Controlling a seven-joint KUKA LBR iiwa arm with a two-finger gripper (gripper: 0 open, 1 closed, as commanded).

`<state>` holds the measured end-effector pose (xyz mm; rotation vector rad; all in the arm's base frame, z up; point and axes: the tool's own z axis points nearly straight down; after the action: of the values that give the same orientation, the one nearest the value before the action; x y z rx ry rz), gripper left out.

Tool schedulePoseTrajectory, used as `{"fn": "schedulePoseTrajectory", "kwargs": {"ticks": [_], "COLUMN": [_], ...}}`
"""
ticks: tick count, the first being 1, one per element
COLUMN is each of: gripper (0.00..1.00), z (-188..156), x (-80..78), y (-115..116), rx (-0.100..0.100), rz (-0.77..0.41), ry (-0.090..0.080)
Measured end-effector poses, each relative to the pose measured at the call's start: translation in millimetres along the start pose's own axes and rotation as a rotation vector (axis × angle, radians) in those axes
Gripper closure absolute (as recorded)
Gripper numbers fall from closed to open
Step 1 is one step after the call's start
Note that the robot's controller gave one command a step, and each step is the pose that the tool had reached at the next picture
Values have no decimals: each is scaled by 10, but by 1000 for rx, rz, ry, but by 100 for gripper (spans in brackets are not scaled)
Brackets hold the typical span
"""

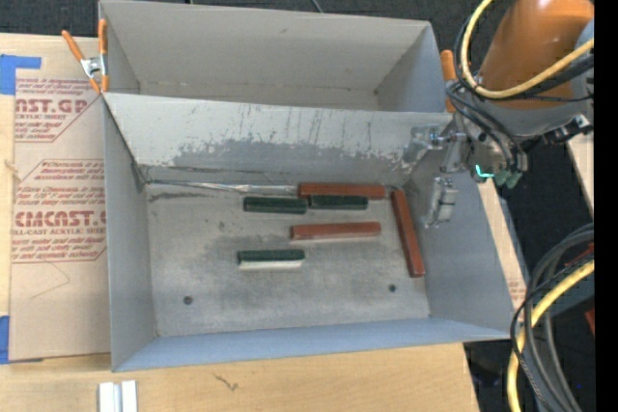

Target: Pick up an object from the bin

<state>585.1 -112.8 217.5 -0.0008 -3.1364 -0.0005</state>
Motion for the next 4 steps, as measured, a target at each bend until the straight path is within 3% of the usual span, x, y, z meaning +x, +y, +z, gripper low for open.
{"fn": "schedulePoseTrajectory", "kwargs": {"ticks": [1, 2, 3, 4], "gripper": [0, 0, 0, 100], "z": [-46, 429, 1119, 1461], "x": [-16, 32, 21, 28], "y": [4, 47, 114, 388], "rx": [1, 3, 0, 0], "rz": [-1, 2, 45, 197], "ry": [-8, -15, -11, -8]}}
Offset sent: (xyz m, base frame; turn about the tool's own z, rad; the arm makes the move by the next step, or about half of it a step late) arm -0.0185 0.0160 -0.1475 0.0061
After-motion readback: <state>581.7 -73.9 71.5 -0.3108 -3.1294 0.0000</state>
